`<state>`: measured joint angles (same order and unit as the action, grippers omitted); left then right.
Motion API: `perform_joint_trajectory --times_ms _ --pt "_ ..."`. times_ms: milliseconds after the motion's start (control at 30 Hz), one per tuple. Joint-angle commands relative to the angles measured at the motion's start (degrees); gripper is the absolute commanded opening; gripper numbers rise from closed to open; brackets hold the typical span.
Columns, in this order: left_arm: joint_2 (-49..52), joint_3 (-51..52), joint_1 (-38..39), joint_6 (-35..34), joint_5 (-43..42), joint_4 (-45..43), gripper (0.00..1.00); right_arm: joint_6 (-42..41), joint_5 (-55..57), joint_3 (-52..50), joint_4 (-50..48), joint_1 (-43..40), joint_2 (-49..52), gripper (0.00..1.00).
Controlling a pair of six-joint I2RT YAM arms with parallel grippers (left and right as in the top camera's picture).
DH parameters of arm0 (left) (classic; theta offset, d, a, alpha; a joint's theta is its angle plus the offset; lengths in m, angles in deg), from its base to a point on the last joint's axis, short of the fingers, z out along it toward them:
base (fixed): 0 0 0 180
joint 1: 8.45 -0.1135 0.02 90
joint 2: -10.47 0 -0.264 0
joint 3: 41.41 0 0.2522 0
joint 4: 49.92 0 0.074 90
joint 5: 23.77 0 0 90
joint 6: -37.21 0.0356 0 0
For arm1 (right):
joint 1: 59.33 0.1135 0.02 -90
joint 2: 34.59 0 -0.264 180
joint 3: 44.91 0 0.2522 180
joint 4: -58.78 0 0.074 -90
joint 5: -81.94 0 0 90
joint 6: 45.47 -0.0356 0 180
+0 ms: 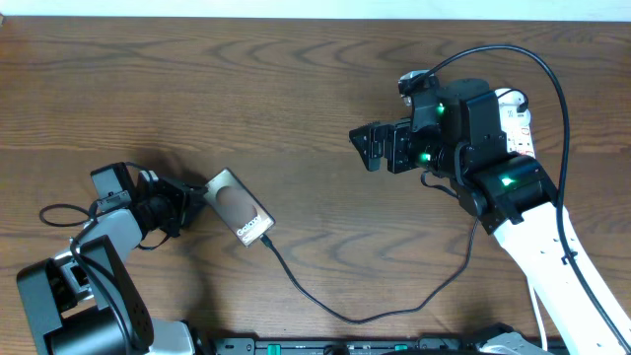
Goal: Plug charger to phone and switch on socket
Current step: 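Lower the phone flat onto the table with the left gripper, then open the left gripper and lift it off the phone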
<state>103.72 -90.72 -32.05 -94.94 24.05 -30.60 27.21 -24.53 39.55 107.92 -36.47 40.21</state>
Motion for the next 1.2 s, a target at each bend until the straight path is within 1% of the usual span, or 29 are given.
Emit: perform_joint_trajectory --times_ms 0,67,233,300,433,567,633,667,733,833,900,1033,1167 --pt "0.8 0.8 -0.2 0.2 3.3 1.5 0.34 1.1 0.5 0.5 0.2 0.1 -0.9 0.99" --pt "0.8 0.8 -0.2 0.2 3.3 1.5 0.35 1.1 0.5 0.5 0.2 0.1 -0.9 0.99" --pt "0.8 0.8 -0.2 0.6 3.3 1.5 0.55 1.4 0.5 0.5 0.3 0.1 -0.9 0.99" --pt "0.8 0.8 -0.2 2.0 2.8 1.5 0.62 1.7 0.5 0.5 0.3 0.1 -0.9 0.99" --pt "0.4 0.8 -0.2 5.0 0.5 0.7 0.72 1.8 0.7 0.5 0.4 0.1 -0.9 0.99" --pt "-1.4 0.5 -0.2 6.6 -3.4 -1.0 0.76 1.8 1.9 0.5 1.0 0.1 -0.6 0.99" --pt "-3.0 0.3 -0.2 7.8 -4.9 -1.2 0.79 2.0 2.1 0.5 1.3 0.1 -0.5 0.99" --pt "-4.1 0.3 -0.2 9.1 -6.6 -1.9 0.83 2.0 2.2 0.5 1.3 0.1 -0.5 0.99" --pt "-6.3 0.3 -0.2 11.7 -10.5 -3.0 0.86 2.0 2.5 0.5 1.4 0.1 -0.5 0.99" --pt "-10.2 0.3 -0.2 15.5 -17.4 -4.9 0.9 2.1 2.9 0.5 1.7 0.1 -0.4 0.99" --pt "-13.1 0.3 -0.2 17.0 -21.9 -6.1 0.91 2.1 3.1 0.5 1.9 0.1 -0.3 0.99" --pt "-19.5 0.3 0.7 16.9 -29.3 -9.8 0.91 1.9 4.5 0.5 2.5 0.1 0.2 0.99" --pt "-25.6 -0.5 4.2 15.0 -28.9 -9.9 0.91 -0.7 7.4 0.5 3.8 -0.3 0.4 0.99"
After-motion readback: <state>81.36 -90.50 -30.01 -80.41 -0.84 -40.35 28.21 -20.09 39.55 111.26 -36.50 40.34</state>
